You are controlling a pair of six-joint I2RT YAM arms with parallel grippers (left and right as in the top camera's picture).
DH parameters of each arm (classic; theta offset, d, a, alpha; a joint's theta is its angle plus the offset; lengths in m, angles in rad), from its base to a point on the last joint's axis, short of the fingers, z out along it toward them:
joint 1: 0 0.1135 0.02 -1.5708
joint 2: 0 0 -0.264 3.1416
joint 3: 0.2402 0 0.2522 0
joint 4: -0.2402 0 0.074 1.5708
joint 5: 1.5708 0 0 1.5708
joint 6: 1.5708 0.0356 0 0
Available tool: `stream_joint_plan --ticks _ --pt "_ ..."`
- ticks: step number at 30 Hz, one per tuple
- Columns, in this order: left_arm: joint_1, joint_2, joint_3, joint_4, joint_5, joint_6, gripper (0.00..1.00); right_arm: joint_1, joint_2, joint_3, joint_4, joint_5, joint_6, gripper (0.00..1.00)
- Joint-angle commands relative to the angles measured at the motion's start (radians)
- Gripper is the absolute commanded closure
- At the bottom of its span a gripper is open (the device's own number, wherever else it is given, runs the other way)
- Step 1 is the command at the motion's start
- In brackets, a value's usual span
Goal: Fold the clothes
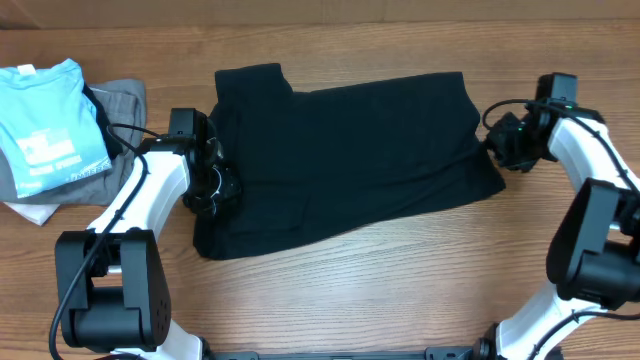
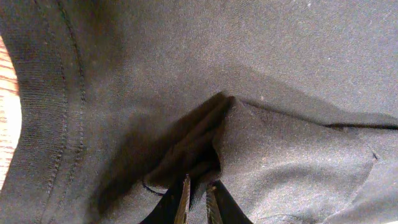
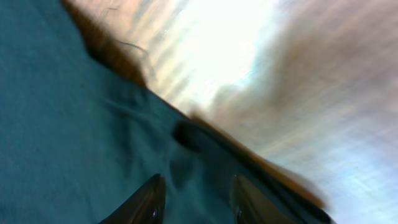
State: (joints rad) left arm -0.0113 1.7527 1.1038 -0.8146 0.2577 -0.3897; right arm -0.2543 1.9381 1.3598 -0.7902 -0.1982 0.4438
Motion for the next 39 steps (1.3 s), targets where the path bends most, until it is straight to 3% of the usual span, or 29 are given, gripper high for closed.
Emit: stream_joint_plan --ticks 1,8,21,22,24,25,30,39 --pt "0.000 -0.002 -0.002 0.000 -0.006 -0.007 0.86 -0.037 -0.073 0.037 -0.081 0.031 -0.003 0.62" --pt "0.000 -0.002 -0.002 0.009 -0.006 -0.007 0.85 -0.048 -0.070 -0.044 -0.177 0.068 -0.108 0.64" --pt "0.000 -0.002 -0.002 0.011 -0.006 -0.007 0.85 -0.048 -0.070 -0.181 -0.040 0.074 -0.103 0.64" --pt "0.000 -0.002 -0.002 0.010 -0.006 -0.007 0.84 -0.048 -0.070 -0.181 -0.034 0.074 -0.103 0.68" --pt "0.000 -0.002 -0.002 0.007 -0.006 -0.007 0.82 -0.048 -0.070 -0.181 -0.026 0.075 -0.103 0.91" --pt "0.000 -0.002 -0.002 0.006 -0.006 -0.007 0.81 -0.048 -0.070 -0.181 -0.026 0.076 -0.103 0.96" --pt "0.000 -0.002 -0.002 0.000 -0.006 -0.006 0.80 -0.048 -0.070 -0.181 -0.057 0.108 -0.086 0.96" --pt "0.000 -0.002 -0.002 -0.007 -0.006 -0.006 0.80 -0.077 -0.070 -0.181 -0.306 0.360 0.089 0.96"
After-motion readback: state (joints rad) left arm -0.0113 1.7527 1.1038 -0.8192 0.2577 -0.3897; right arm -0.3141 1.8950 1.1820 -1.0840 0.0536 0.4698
